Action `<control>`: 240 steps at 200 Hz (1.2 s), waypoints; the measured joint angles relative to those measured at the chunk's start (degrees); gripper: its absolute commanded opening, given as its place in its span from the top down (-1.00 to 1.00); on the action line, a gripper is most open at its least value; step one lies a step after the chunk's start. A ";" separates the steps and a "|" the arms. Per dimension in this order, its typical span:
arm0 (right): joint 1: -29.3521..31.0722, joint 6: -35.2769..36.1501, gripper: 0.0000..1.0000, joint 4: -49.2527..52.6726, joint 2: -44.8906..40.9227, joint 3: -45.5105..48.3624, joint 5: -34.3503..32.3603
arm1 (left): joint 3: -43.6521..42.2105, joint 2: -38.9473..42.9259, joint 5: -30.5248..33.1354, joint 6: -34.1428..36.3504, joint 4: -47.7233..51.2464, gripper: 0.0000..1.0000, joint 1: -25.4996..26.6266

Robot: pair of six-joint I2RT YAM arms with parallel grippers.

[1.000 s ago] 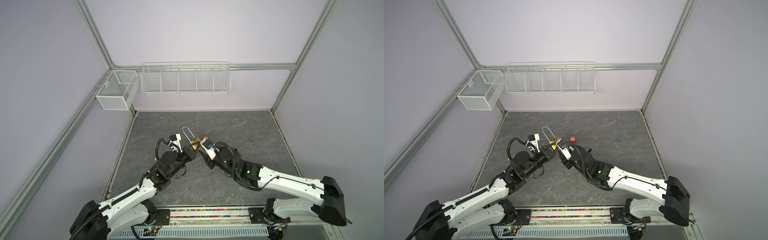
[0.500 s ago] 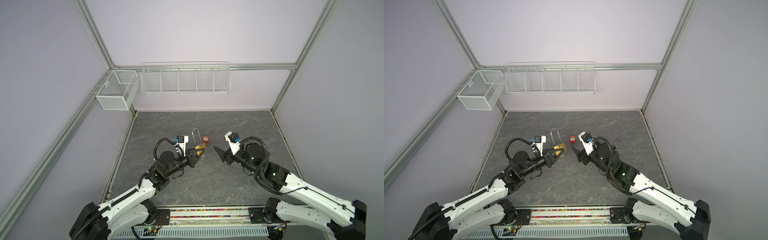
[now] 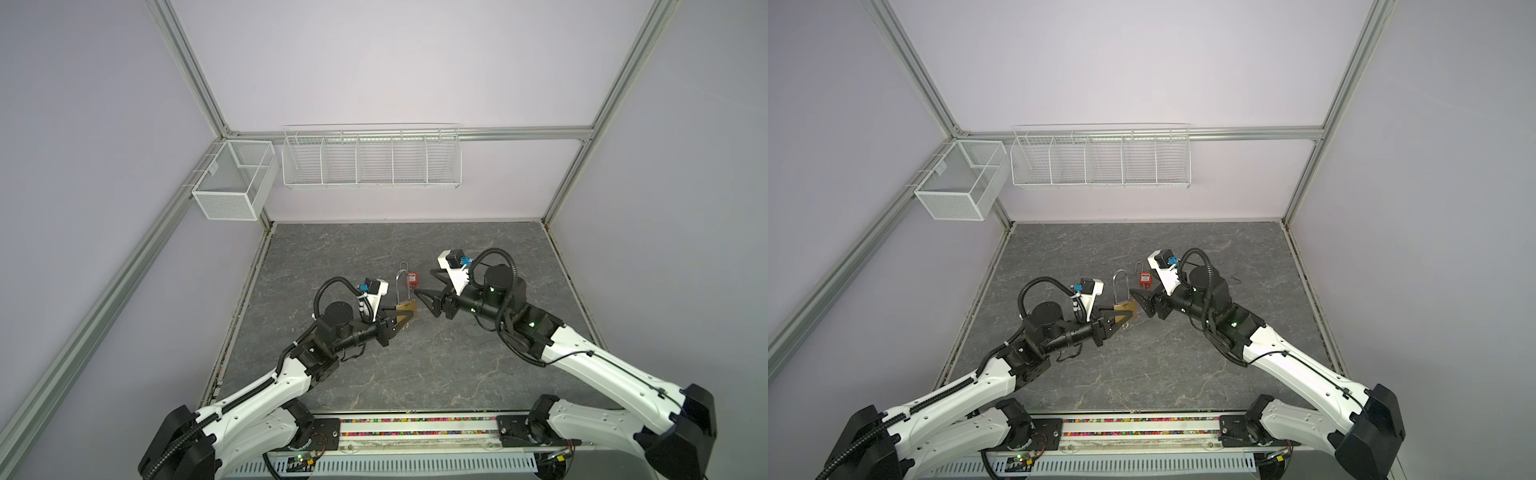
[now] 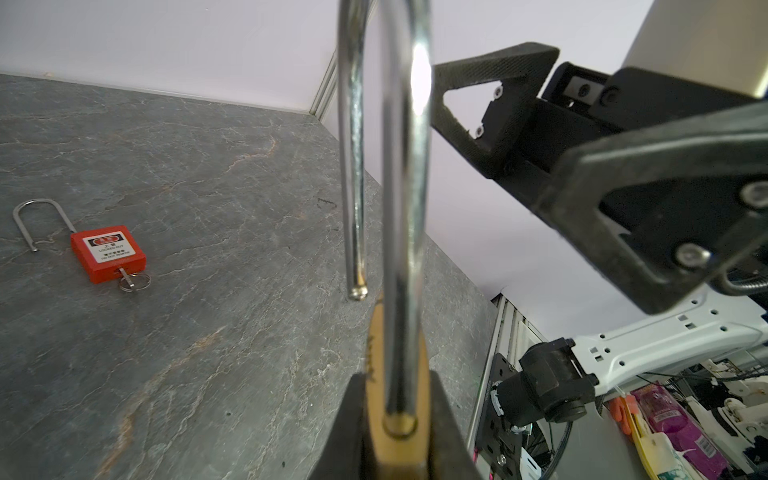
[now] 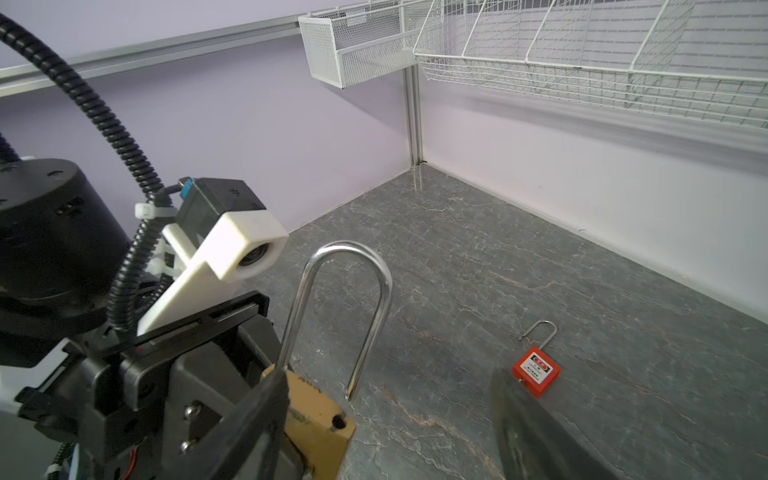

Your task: Unlock with the key

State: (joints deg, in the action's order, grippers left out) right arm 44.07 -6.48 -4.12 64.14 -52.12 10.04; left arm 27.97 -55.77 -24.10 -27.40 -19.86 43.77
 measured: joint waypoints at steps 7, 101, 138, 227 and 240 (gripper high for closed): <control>-0.11 -0.39 -0.44 0.02 0.61 -0.46 0.59 | 0.00 0.00 -0.37 0.11 -0.02 1.00 0.00; -0.22 -3.41 -0.39 0.33 8.55 -5.29 1.84 | 0.00 -0.72 -4.15 0.07 -2.82 1.00 0.00; -0.22 -4.37 -0.38 0.90 10.23 -7.74 -0.68 | 0.24 -2.10 -5.03 0.04 -3.45 1.00 0.00; -0.04 -5.70 -0.40 2.73 10.56 -8.37 -7.91 | 0.57 -5.62 -5.77 -0.98 -7.39 1.00 0.07; 0.00 -5.55 -0.40 2.78 10.54 -8.37 -8.26 | 0.57 -5.66 -5.86 -1.01 -7.65 1.00 0.15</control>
State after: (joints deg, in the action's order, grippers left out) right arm 44.07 -12.03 -1.34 74.67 -60.49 1.78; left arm 28.53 -61.43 -29.95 -28.40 -27.51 43.92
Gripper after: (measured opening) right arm 0.698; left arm 0.154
